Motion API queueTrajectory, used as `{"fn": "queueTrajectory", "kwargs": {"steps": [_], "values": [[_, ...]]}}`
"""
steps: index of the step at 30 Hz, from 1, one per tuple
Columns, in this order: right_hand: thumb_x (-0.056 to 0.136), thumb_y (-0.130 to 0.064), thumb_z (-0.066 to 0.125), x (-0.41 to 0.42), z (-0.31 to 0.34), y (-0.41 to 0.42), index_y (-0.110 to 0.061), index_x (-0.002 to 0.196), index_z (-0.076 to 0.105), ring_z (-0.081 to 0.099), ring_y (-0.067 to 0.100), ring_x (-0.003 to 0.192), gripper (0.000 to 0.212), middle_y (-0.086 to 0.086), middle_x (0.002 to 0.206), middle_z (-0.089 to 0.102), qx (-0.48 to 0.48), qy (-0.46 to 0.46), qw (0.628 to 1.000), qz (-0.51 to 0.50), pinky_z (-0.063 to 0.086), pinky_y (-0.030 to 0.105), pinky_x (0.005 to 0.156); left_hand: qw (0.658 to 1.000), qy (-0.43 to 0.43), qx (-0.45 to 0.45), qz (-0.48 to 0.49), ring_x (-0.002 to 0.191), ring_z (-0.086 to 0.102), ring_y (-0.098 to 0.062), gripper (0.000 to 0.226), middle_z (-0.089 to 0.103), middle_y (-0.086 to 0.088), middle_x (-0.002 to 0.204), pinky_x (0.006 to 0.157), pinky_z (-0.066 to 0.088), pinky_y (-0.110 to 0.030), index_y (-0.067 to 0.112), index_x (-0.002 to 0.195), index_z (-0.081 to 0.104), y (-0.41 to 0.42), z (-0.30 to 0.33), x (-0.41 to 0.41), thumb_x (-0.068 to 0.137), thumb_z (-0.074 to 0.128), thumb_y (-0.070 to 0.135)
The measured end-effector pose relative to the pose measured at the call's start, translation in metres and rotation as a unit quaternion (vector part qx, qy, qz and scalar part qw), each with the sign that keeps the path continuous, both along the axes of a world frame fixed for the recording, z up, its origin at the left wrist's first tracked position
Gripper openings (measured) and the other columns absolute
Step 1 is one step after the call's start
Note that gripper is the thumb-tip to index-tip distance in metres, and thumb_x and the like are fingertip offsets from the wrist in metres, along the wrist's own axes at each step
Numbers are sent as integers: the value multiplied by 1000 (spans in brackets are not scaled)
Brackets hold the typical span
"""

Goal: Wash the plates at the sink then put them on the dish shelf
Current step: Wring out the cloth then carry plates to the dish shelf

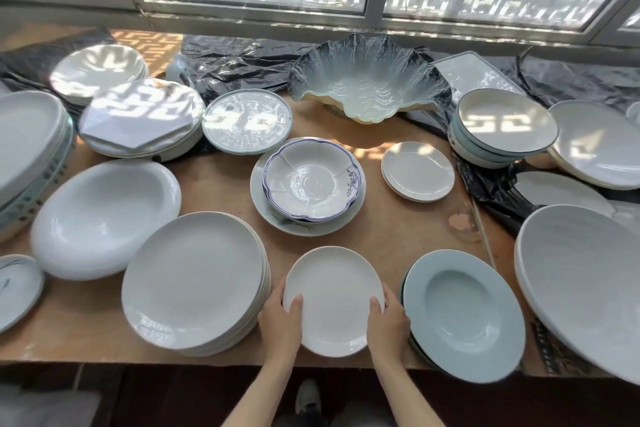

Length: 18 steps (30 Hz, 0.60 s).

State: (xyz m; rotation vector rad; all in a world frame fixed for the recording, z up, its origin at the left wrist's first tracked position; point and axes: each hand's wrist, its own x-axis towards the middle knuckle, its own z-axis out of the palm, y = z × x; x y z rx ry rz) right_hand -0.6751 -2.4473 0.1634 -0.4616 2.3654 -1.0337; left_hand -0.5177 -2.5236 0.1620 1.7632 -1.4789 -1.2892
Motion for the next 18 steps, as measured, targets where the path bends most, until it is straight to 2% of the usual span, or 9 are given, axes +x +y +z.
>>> {"fn": "queueTrajectory", "kwargs": {"steps": [2, 5, 9, 12, 15, 18], "values": [[100, -10, 53, -2, 0, 1, -23, 142, 61, 63, 20, 111, 45, -3, 127, 70, 3, -28, 999, 26, 46, 30, 86, 1000, 5, -4, -12, 120, 62, -15, 47, 69, 8, 131, 100, 47, -30, 22, 145, 59, 2, 3, 2, 99, 63, 12], [97, -10, 56, -4, 4, 4, -25, 148, 53, 59, 18, 119, 53, -7, 131, 64, -3, -68, 996, 66, 45, 29, 92, 1000, 3, -5, -19, 124, 61, -17, 46, 68, 6, 134, 104, 48, -35, 22, 147, 58, 4, 7, 5, 102, 59, 15], [95, -13, 57, -9, 12, 20, -32, 152, 45, 56, 19, 124, 62, -9, 136, 61, 27, -48, 989, 137, 45, 32, 93, 999, -16, -22, -30, 114, 63, -11, 43, 67, 16, 119, 94, 47, -29, 25, 140, 63, 10, 19, 13, 101, 54, 12], [96, -22, 57, -15, 12, 38, -35, 148, 49, 62, 21, 118, 53, -7, 132, 66, 79, -1, 981, 177, 51, 37, 90, 998, -37, -10, -44, 113, 66, -12, 31, 69, 18, 109, 88, 47, -29, 28, 128, 69, 16, 25, 25, 102, 54, 19], [102, -37, 54, -19, 13, 55, -33, 141, 57, 64, 18, 114, 39, -8, 126, 69, 122, 37, 971, 200, 53, 37, 90, 992, -109, -14, -58, 109, 66, -14, 23, 72, 14, 109, 90, 53, -38, 34, 116, 70, 32, 24, 40, 100, 54, 30], [107, -37, 46, -18, 19, 75, -30, 132, 64, 65, 17, 110, 31, -8, 121, 71, 126, 67, 963, 229, 53, 34, 88, 984, -159, -17, -72, 102, 64, -14, 21, 70, 13, 106, 84, 52, -38, 35, 112, 69, 61, 26, 49, 101, 52, 31]]}}
